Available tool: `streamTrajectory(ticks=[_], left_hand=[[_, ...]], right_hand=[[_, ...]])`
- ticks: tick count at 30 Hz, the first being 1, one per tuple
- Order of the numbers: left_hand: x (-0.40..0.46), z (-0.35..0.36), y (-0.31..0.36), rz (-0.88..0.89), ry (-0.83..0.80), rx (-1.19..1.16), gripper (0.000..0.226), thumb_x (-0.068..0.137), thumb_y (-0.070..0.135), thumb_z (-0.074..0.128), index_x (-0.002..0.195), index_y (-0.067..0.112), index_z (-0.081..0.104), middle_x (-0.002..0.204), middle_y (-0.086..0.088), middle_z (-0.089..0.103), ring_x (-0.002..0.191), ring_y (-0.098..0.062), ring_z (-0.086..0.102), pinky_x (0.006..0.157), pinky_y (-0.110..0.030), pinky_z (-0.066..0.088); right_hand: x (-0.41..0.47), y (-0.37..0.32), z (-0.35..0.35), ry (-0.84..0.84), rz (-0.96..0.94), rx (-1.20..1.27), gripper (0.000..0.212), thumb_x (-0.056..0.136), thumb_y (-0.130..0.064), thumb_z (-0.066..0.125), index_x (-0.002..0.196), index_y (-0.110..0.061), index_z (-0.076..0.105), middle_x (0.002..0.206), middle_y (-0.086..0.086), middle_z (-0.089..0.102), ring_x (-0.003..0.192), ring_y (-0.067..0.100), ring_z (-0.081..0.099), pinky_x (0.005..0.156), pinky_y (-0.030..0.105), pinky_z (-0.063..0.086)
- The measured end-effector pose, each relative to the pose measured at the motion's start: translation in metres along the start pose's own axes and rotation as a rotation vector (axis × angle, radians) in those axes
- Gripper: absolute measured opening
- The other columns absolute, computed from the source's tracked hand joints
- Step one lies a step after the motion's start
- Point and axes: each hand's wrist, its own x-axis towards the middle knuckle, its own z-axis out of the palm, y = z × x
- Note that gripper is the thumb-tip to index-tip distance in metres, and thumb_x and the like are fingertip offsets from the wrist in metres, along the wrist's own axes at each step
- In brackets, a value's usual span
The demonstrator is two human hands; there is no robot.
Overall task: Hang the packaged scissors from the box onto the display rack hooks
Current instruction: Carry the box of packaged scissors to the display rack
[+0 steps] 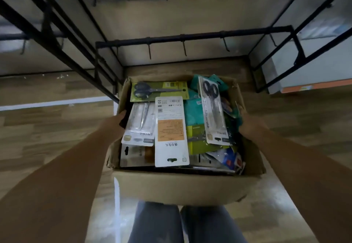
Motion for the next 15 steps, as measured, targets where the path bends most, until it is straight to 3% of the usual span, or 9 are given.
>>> streamTrajectory(ticks=[3,7,11,15], left_hand=[[0.053,0.020,0.017,-0.049,-0.022,-0.045,0.066,0.094,0.003,0.042,0.152,0.016,0.013,0.138,-0.025,0.046,0.117,-0.041,0.049,0.092,-0.035,0.038],[0.119,0.071,0.022,-0.128,0.006,-0.114,0.077,0.087,-0.005,0.044,0.152,0.023,0.013,0.134,-0.024,0.048,0.104,-0.037,0.054,0.073,-0.027,0.041],[0.182,0.131,0.020,-0.144,0.060,-0.168,0.077,0.086,-0.004,0.046,0.150,0.029,0.018,0.116,-0.027,0.057,0.091,-0.041,0.058,0.071,-0.035,0.046],[0.232,0.195,0.023,-0.163,0.115,-0.239,0.074,0.089,-0.005,0.045,0.149,0.029,0.021,0.111,-0.023,0.058,0.070,-0.022,0.045,0.058,-0.027,0.036]], right_hand=[[0.062,0.009,0.009,-0.044,0.013,-0.051,0.055,0.090,-0.011,0.051,0.142,-0.008,0.032,0.119,0.024,0.056,0.106,0.037,0.056,0.080,0.034,0.045],[0.144,0.017,0.040,-0.084,0.006,-0.066,0.046,0.092,-0.012,0.050,0.136,-0.007,0.037,0.117,0.023,0.057,0.103,0.035,0.057,0.081,0.036,0.046],[0.217,0.029,0.091,-0.003,-0.041,-0.087,0.061,0.091,-0.010,0.049,0.146,-0.013,0.023,0.109,0.023,0.058,0.098,0.036,0.058,0.079,0.038,0.046],[0.270,0.047,0.144,0.014,-0.076,-0.040,0.072,0.089,-0.004,0.050,0.149,-0.015,0.014,0.103,0.027,0.059,0.094,0.040,0.058,0.078,0.040,0.046]])
